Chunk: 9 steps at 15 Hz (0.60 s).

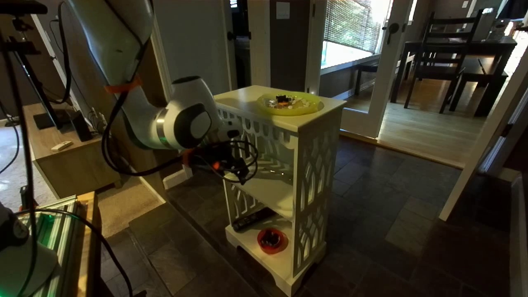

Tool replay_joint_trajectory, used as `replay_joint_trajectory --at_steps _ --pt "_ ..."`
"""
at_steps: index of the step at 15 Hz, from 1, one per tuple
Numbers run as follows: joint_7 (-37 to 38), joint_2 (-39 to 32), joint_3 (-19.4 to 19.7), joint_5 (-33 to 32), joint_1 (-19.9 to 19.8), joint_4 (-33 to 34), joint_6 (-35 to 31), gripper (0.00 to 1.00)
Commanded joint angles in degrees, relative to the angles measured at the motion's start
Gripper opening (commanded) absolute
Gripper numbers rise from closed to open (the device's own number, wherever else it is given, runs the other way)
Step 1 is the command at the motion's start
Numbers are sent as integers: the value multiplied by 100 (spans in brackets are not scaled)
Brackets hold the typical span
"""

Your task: Remove the silver spoon from the middle shelf and put it on the top

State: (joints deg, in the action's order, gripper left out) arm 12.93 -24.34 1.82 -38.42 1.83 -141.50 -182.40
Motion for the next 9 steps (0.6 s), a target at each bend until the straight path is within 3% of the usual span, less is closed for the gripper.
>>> replay_joint_trajectory --at_steps 1,3,5,7,8,9 --pt "-299 -876 146 -131 -6 782 -364 100" --pt "-423 -1190 446 -135 260 1209 -499 100" --pt "-560 -1509 466 -65 283 1637 -632 100" --pt "-651 -1784 110 -43 27 1917 -712 100" --pt "-1287 -1868 -207 588 -128 1871 -699 100" --pt "-1382 -1938 -452 683 -316 1890 -678 100"
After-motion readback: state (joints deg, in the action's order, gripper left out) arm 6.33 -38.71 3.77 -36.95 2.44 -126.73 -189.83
